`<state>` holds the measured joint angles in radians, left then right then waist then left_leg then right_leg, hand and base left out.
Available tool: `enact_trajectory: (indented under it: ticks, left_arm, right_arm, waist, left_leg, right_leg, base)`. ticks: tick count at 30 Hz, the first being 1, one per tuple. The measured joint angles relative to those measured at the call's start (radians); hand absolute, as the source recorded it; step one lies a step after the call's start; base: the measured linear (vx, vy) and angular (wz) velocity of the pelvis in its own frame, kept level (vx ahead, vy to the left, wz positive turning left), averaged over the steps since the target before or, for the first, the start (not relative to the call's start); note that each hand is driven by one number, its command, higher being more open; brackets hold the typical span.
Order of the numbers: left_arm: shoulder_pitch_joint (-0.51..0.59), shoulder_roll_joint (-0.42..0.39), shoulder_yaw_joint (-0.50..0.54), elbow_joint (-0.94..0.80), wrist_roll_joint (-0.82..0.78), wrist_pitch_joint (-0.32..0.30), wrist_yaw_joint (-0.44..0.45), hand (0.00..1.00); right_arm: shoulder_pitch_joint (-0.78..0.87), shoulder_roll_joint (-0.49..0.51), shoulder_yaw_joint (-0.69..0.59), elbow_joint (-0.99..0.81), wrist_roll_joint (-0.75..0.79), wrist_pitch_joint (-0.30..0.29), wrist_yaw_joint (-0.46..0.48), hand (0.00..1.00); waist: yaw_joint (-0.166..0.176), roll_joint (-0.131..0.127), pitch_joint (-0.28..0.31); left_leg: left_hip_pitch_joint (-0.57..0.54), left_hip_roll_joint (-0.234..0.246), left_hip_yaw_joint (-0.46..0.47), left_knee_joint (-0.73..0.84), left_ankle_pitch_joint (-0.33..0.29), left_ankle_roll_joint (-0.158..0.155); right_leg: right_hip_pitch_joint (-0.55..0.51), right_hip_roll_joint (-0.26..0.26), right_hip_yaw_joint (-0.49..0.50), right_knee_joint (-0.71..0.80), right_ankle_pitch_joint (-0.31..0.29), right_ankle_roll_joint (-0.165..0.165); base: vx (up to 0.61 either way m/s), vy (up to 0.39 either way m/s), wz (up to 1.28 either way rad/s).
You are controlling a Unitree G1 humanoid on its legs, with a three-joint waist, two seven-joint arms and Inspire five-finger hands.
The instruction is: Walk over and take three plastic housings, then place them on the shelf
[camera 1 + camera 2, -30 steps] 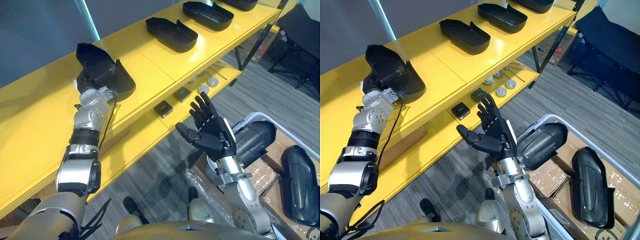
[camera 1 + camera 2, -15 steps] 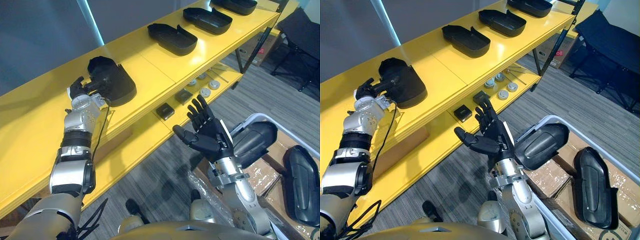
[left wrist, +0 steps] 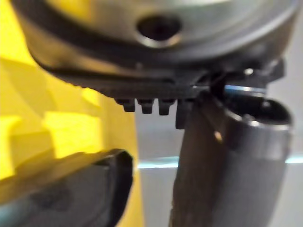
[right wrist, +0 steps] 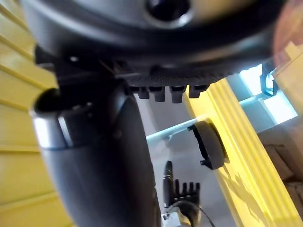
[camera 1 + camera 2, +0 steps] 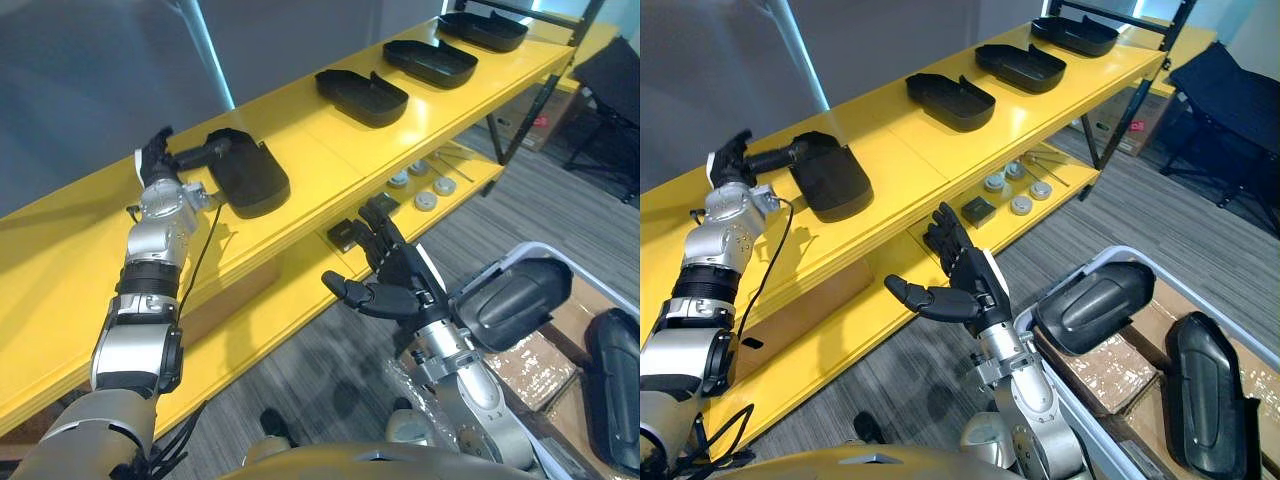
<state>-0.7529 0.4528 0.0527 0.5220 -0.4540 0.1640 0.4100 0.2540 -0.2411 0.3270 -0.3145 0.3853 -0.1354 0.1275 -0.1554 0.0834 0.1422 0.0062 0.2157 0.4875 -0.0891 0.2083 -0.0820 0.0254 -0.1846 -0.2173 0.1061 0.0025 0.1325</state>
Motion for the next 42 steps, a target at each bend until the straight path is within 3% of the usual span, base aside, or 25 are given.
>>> enact_trajectory:
  ticks: [4, 6, 9, 12, 16, 27, 42]
  left_arm:
    - [0.044, 0.002, -0.02, -0.213, -0.059, -0.145, -0.024, 1.0]
    - [0.127, 0.005, -0.021, -0.354, -0.089, -0.194, -0.047, 1.0]
    - [0.371, -0.012, -0.016, -0.606, -0.088, -0.258, -0.096, 1.0]
    - [0.618, -0.109, -0.009, -0.75, -0.087, -0.286, -0.179, 1.0]
    - [0.82, -0.192, -0.01, -0.796, -0.045, -0.275, -0.244, 1.0]
    - [0.894, -0.268, -0.039, -0.885, -0.068, -0.295, -0.414, 1.0]
    - [0.964, -0.328, -0.031, -0.886, -0.135, -0.296, -0.435, 1.0]
  right_arm:
    - [-0.071, -0.001, 0.015, 0.07, 0.005, 0.0, -0.001, 1.0]
    - [-0.089, -0.001, 0.02, 0.095, 0.005, 0.0, -0.008, 1.0]
    - [-0.123, 0.0, 0.017, 0.13, -0.008, 0.0, -0.067, 1.0]
    - [-0.175, 0.003, -0.009, 0.187, -0.026, -0.002, -0.126, 1.0]
    - [-0.246, 0.011, -0.049, 0.289, -0.065, 0.001, -0.171, 1.0]
    - [-0.342, 0.053, -0.091, 0.451, -0.183, 0.039, -0.342, 1.0]
    - [-0.534, 0.048, -0.177, 0.657, -0.182, 0.042, -0.334, 1.0]
  waist:
    - [0.027, 0.005, -0.026]
    - [0.049, 0.012, -0.05]
    - [0.084, 0.02, -0.086]
    - [0.116, 0.017, -0.088]
    - [0.157, 0.012, -0.087]
    - [0.182, -0.001, -0.082]
    - [0.214, -0.01, -0.036]
  left_leg:
    - [-0.004, -0.014, -0.048, 0.0, 0.003, 0.006]
    - [-0.005, -0.023, -0.068, 0.0, 0.002, 0.007]
    - [-0.018, -0.04, -0.123, 0.0, 0.005, 0.009]
    - [-0.036, -0.051, -0.184, 0.0, 0.008, 0.006]
    - [-0.07, -0.058, -0.244, 0.001, 0.02, -0.005]
    - [-0.078, -0.065, -0.271, 0.001, 0.032, 0.001]
    - [-0.087, -0.064, -0.305, 0.001, 0.039, -0.001]
  right_leg:
    - [0.023, -0.014, -0.046, 0.02, -0.02, 0.005]
    - [0.03, -0.025, -0.063, 0.034, -0.034, 0.01]
    - [0.048, -0.04, -0.11, 0.053, -0.059, 0.017]
    - [0.064, -0.042, -0.161, 0.048, -0.076, 0.018]
    - [0.065, -0.038, -0.199, 0.04, -0.073, 0.014]
    - [0.083, -0.032, -0.211, 0.014, -0.068, 0.02]
    - [0.099, -0.023, -0.242, 0.01, -0.069, 0.019]
  base:
    - [-0.02, 0.004, 0.35]
    - [0.01, 0.003, 0.35]
    - [0.03, -0.013, 0.44]
    - [-0.02, -0.012, 0.5]
    - [-0.02, -0.004, 0.37]
    - [0.0, -0.005, 0.04]
    - [-0.01, -0.03, 0.06]
